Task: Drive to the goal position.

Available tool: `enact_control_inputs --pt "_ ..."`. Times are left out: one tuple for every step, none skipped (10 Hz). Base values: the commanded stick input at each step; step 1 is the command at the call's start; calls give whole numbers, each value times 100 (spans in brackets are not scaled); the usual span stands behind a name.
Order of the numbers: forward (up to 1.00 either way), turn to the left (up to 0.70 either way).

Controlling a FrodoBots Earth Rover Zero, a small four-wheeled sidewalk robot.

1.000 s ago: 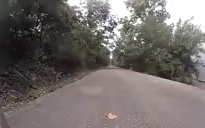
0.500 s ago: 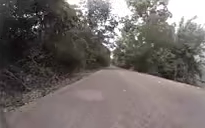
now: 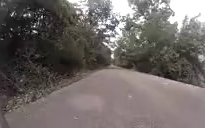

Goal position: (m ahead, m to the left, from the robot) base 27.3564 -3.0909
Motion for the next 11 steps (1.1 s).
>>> enact_control_inputs --pt "70 0" --pt "70 0" --pt "70 0" --pt "70 0" --pt "70 0" --pt "70 0" --pt "70 0" --pt "70 0" --pt "70 0" --pt "70 0" --pt "70 0"
